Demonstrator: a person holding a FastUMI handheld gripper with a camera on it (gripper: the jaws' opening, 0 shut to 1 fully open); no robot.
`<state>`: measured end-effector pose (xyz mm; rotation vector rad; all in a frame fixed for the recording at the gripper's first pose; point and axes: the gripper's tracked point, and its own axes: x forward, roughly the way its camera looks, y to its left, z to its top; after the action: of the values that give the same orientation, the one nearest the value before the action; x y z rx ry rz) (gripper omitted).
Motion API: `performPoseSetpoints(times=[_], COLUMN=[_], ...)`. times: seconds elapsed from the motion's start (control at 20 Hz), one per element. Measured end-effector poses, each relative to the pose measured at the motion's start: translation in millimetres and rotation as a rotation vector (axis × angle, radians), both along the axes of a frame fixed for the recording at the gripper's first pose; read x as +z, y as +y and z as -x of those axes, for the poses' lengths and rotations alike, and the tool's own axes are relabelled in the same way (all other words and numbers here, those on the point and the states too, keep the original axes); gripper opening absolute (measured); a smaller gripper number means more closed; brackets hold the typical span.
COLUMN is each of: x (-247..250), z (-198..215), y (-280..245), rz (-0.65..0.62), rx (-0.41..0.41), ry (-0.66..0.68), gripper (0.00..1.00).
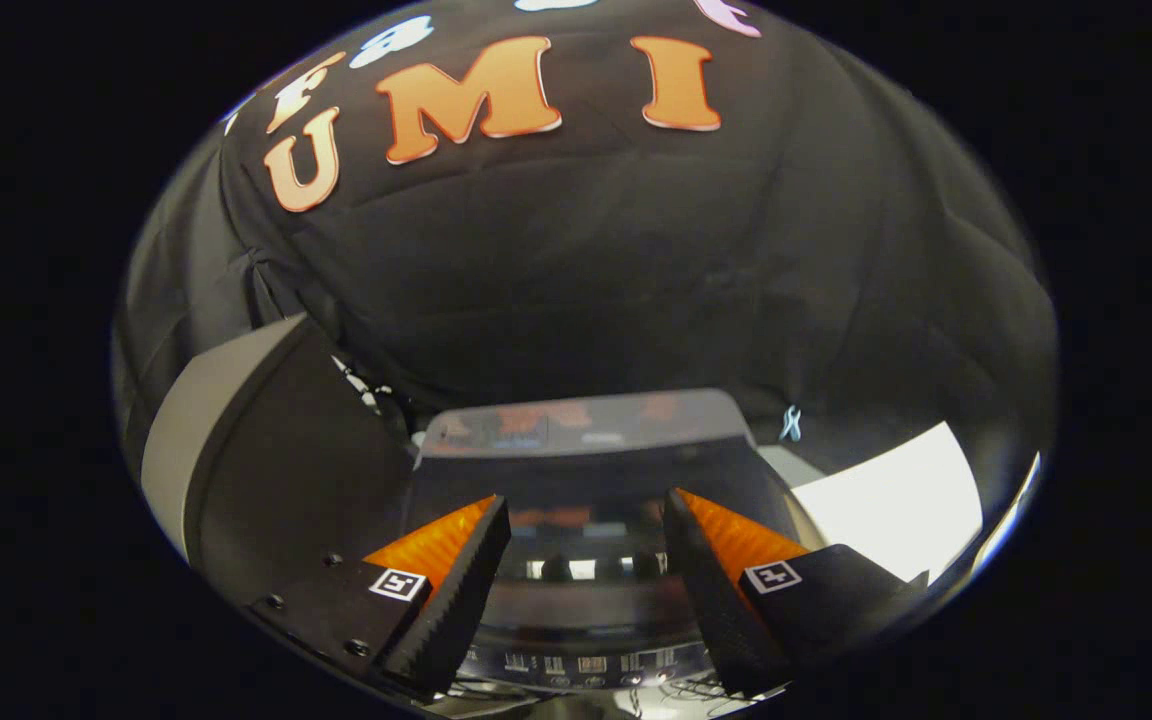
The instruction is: Put the clothes into the washing machine and then close the washing machine lid.
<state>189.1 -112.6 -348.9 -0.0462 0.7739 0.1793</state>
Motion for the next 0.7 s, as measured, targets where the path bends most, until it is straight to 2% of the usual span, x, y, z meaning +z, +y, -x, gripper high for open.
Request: performPoseSetpoints(times=[0.1,0.25,0.7], x=[-9.3,8.6,122.7], z=[8.6,-1.8,-32.8], y=[-10.8,-21.8,-56.9], rz=[0.015,0.036,0.008], rx=[-0.009,-0.009,-0.051], ry=[0.012,-0.03,-0.224], gripper=[1.0,1.0,0.99])
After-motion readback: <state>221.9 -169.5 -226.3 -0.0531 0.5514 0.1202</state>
